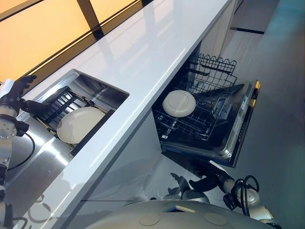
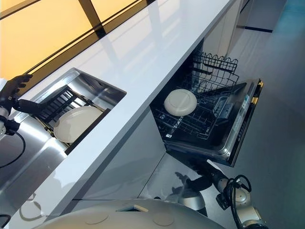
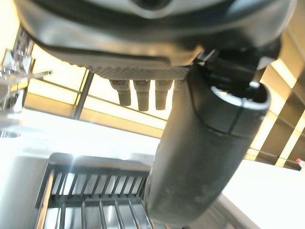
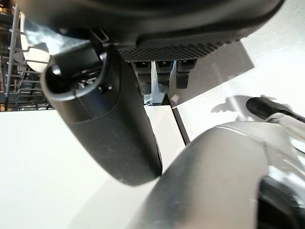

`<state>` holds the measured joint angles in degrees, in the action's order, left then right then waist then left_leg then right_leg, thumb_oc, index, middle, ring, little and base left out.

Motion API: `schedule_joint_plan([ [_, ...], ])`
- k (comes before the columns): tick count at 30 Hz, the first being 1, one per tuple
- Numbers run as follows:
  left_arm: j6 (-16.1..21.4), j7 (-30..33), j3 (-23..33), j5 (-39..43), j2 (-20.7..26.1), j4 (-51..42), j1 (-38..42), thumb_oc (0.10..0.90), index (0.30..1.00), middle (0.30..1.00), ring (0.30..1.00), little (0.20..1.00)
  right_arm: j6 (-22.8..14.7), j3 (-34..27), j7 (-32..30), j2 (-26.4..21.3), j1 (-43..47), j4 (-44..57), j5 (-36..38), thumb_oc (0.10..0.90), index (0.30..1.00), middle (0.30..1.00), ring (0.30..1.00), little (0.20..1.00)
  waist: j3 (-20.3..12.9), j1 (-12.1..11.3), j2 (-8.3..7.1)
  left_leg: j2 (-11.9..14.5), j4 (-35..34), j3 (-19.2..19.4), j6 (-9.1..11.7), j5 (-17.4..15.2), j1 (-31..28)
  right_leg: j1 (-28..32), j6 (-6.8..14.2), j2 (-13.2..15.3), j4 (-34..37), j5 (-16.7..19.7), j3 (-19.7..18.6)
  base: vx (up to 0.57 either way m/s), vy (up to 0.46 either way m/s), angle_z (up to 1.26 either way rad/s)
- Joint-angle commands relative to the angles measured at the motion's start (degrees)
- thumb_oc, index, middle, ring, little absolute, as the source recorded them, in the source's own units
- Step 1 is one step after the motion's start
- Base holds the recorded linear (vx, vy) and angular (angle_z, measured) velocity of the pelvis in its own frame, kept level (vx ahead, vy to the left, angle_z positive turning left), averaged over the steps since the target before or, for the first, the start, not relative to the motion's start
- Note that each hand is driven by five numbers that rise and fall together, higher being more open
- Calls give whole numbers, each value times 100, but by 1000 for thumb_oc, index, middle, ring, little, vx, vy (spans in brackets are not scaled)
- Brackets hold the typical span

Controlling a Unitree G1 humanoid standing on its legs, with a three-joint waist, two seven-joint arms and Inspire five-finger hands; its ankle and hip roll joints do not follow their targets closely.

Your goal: Pick up plates and place into dishwasher.

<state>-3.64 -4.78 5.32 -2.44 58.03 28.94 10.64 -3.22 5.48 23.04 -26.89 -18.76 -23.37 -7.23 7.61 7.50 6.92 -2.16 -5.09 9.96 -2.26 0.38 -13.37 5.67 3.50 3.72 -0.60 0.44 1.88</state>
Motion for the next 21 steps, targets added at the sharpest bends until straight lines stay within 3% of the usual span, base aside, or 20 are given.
schedule_joint_plan([
  [1, 129, -146, 8, 286, 873, 54, 993, 800, 900, 900, 900, 900, -336, 228, -98, -254, 62, 379, 96, 800, 900, 900, 900, 900, -62, 173, -156, -616, 1093, -82, -411, -827, 466, -547, 496, 255, -764, 8, 41, 33, 79, -16],
  [7, -80, -786, -590, 316, 872, 415, 1709, 800, 900, 900, 900, 900, -314, 188, -312, -281, 68, 333, 85, 800, 900, 900, 900, 900, 90, 240, -219, -695, 1279, -54, -466, -915, 575, -859, 555, 383, -1005, 283, -51, 37, 90, -13],
  [15, -250, -1458, -880, 482, 652, 569, 1923, 800, 900, 900, 900, 900, -216, 2, -345, -354, 6, 461, 37, 800, 900, 900, 900, 900, 303, 310, -214, -754, 1350, -68, -477, -899, 746, -1145, 550, 448, -1158, 444, -149, -3, 91, -4],
  [21, -606, -2245, -1005, -96, 433, 655, 1917, 800, 900, 900, 900, 900, -184, -97, -373, -399, 43, 545, 31, 800, 900, 900, 900, 900, 410, 313, -176, -745, 1258, -80, -459, -785, 836, -1254, 520, 411, -1126, 465, -160, -42, 43, 1],
])
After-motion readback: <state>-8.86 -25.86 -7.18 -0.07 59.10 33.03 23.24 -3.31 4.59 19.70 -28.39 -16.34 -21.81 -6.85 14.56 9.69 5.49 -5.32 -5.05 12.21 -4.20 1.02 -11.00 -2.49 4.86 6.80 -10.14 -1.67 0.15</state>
